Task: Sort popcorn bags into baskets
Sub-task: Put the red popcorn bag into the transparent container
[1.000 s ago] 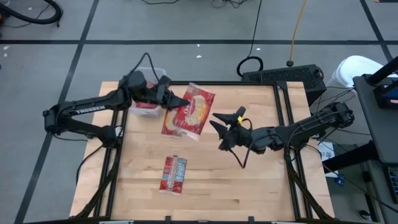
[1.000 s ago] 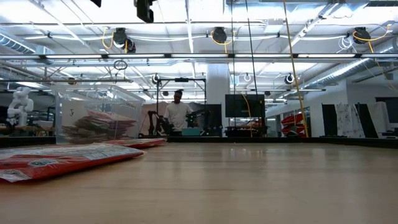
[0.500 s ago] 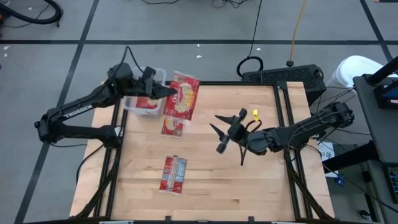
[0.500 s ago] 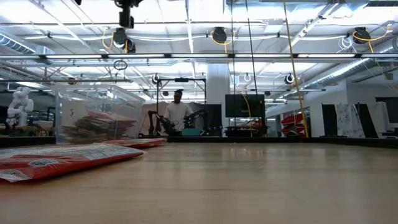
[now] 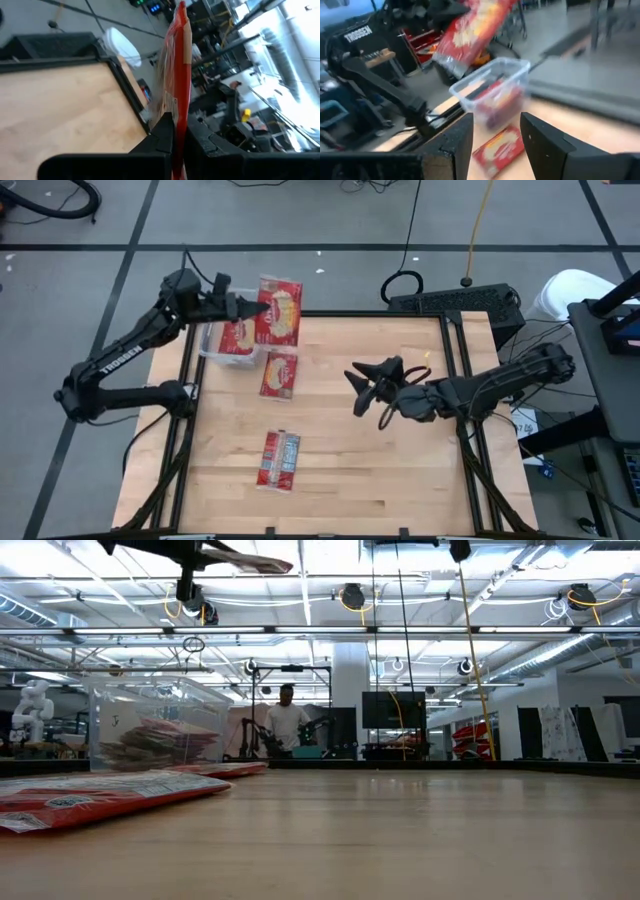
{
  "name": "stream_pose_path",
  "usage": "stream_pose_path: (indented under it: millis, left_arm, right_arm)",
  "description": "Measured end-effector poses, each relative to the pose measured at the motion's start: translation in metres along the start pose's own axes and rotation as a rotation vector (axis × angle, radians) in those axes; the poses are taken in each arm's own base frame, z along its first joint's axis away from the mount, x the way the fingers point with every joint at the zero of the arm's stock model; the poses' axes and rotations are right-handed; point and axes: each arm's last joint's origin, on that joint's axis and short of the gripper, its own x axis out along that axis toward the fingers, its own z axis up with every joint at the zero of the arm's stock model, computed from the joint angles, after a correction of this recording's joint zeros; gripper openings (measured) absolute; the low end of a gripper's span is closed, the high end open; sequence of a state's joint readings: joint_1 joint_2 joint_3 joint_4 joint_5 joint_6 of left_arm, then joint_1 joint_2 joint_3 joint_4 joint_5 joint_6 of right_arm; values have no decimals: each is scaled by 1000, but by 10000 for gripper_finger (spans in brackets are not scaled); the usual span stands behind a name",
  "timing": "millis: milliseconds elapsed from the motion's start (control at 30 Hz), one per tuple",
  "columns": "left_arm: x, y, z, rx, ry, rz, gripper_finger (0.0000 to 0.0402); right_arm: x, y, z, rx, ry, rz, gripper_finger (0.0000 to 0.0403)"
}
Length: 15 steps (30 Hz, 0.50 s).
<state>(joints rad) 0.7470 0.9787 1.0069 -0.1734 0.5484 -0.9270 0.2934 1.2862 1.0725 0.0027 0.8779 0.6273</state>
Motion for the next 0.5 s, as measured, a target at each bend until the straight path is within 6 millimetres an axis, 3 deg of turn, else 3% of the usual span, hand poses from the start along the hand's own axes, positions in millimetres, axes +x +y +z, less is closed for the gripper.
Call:
stream_pose_path:
  millis: [300,500]
  left_arm:
    - [-15,22,13,81,-45,146,22]
    - [-26,36,19,105,-61,244,23]
  right_arm:
    - [7,-15,-13,284,333,62,154]
    - [6,-19,-18,326,384,19,154]
